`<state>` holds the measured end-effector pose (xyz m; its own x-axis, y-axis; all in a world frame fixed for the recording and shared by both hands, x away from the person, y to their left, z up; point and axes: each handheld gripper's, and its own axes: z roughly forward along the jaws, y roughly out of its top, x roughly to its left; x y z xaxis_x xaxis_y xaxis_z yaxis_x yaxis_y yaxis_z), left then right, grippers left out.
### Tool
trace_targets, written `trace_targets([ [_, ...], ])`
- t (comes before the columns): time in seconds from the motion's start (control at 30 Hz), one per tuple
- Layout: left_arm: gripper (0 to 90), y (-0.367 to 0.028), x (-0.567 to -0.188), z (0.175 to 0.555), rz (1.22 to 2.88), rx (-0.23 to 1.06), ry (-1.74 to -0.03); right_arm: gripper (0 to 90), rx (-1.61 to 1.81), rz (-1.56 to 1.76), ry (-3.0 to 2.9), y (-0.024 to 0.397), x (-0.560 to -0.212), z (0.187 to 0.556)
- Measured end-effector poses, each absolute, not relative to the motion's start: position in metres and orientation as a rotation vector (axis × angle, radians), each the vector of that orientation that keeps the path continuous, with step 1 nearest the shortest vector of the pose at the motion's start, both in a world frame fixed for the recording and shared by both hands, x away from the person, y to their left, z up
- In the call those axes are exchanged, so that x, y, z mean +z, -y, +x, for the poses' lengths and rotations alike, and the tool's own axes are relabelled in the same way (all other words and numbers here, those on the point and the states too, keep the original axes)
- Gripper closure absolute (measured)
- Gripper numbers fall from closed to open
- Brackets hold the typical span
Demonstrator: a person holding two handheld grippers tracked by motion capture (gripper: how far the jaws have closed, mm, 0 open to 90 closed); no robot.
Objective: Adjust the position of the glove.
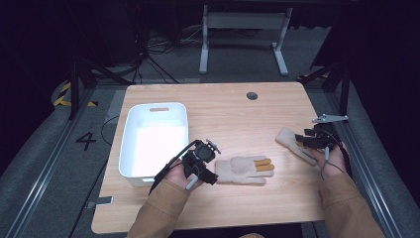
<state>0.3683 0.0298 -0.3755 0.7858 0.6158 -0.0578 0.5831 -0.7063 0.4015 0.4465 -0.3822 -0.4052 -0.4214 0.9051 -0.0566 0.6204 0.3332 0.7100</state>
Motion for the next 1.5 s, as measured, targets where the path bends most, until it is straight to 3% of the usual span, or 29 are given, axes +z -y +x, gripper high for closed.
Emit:
trace_targets([
  [0.63, 32.3, -0.03, -0.377, 0.369, 2.578, 0.107, -0.902, 58.1, 0.737, 1.436, -2.219, 0.396, -0.424, 0.455],
  [0.9, 32.2, -0.029, -0.377, 0.369, 2.579, 0.102, -0.904, 67.8, 0.724, 1.456, -2.242, 0.396, -0.428, 0.456],
  [1.17, 32.3, -0.029, -0.377, 0.369, 2.578, 0.104, -0.901, 78.2, 0.716, 1.438, -2.245, 0.395, -0.425, 0.454],
  [1.5, 32.5, -0.03, -0.376, 0.369, 2.573, 0.102, -0.905, 80.1, 0.753, 1.418, -2.235, 0.394, -0.41, 0.449],
])
